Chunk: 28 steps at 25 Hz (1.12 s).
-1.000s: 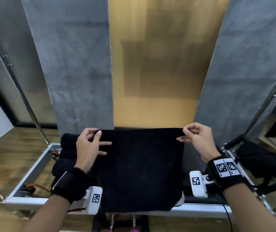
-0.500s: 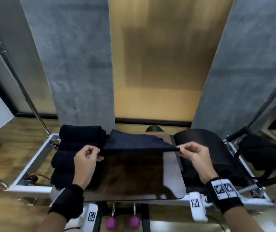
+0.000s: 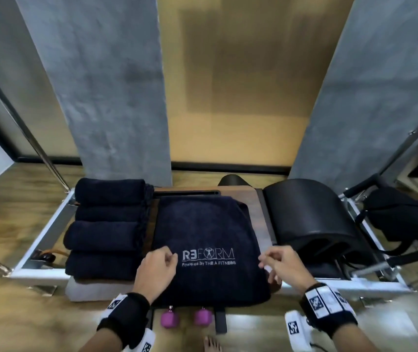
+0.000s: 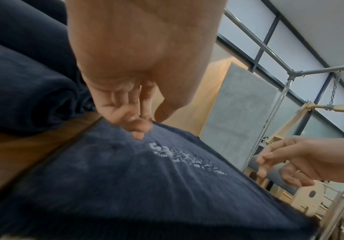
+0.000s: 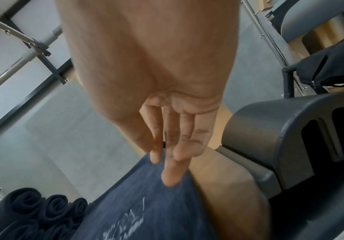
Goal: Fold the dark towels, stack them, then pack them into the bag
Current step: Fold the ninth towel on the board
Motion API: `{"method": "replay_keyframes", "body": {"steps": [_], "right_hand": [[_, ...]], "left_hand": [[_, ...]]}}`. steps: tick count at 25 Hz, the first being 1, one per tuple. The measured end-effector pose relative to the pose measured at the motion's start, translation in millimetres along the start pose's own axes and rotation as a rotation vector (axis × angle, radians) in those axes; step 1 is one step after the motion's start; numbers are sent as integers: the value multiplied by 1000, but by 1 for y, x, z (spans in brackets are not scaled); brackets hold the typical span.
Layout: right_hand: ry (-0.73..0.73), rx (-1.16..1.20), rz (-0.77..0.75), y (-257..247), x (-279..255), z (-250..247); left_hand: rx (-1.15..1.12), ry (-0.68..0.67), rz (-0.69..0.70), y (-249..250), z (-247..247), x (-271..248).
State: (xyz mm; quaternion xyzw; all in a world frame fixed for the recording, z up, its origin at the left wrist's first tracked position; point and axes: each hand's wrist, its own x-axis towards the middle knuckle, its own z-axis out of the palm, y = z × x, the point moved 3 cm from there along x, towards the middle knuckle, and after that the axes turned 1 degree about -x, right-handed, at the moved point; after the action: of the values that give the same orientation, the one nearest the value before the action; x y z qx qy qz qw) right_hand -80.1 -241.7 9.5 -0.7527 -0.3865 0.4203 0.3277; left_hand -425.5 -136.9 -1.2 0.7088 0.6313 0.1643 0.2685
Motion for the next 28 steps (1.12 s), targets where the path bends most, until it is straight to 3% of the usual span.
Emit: {"method": "replay_keyframes", "body": {"steps": [4,7,10,13,15,18,21,23,28], "right_hand": [[91,41,-21,-35,45,-9],[123,97,13,-50,83,-7],[154,136,83,-54,126,-2],[172,175,157,-55,162,9],[177,155,194,-56,181,15],[184,191,255,-55,199,20],[361,421,321,-46,211,12],[449,454,330,-41,215,6],[184,225,291,-46,218,11]], "left_hand": [[-112,-104,144,35,16,48],[-58,-220,166,45,32,85],[111,-319,166,50,45,116],[397,-532,142,50,56,135],[458,-646,89,50,60,144],[483,-700,41,50,60,150],[471,-707,35,50,61,151],[466,-722,34,51,61,149],[458,-737,30,55,59,148]]}}
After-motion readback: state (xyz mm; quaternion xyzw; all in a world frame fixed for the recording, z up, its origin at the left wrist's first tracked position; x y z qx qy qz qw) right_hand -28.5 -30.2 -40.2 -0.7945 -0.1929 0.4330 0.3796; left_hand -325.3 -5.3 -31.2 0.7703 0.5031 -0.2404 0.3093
